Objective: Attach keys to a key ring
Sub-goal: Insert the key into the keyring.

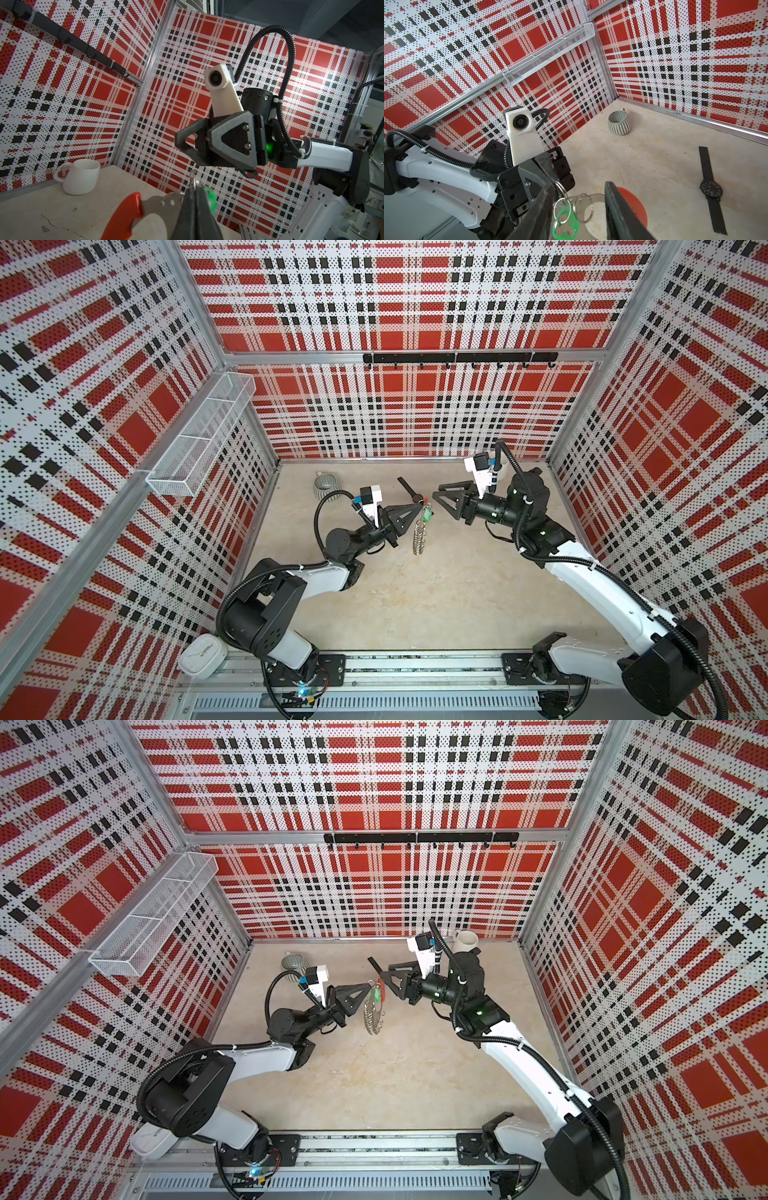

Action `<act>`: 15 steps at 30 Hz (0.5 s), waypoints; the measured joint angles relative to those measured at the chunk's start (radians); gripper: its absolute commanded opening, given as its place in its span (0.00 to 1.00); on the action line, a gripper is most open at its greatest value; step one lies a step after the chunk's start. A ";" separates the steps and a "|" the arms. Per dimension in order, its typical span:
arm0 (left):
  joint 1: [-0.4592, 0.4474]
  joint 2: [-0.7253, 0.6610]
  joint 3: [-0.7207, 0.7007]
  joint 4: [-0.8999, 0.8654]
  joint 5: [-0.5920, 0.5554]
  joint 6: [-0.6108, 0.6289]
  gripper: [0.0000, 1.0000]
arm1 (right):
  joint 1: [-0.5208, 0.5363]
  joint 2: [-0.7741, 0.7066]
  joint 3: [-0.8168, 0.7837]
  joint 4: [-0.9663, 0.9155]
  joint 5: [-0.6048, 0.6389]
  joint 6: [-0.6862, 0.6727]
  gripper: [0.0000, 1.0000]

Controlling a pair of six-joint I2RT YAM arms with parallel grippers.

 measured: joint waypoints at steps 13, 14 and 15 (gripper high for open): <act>-0.045 -0.108 -0.033 -0.113 -0.117 0.075 0.00 | 0.000 0.098 0.013 0.063 -0.100 0.050 0.35; -0.047 -0.111 -0.037 -0.121 -0.124 0.079 0.00 | 0.000 0.099 0.013 0.064 -0.108 0.055 0.35; -0.048 -0.115 -0.042 -0.126 -0.128 0.082 0.00 | 0.000 0.099 0.013 0.070 -0.116 0.060 0.35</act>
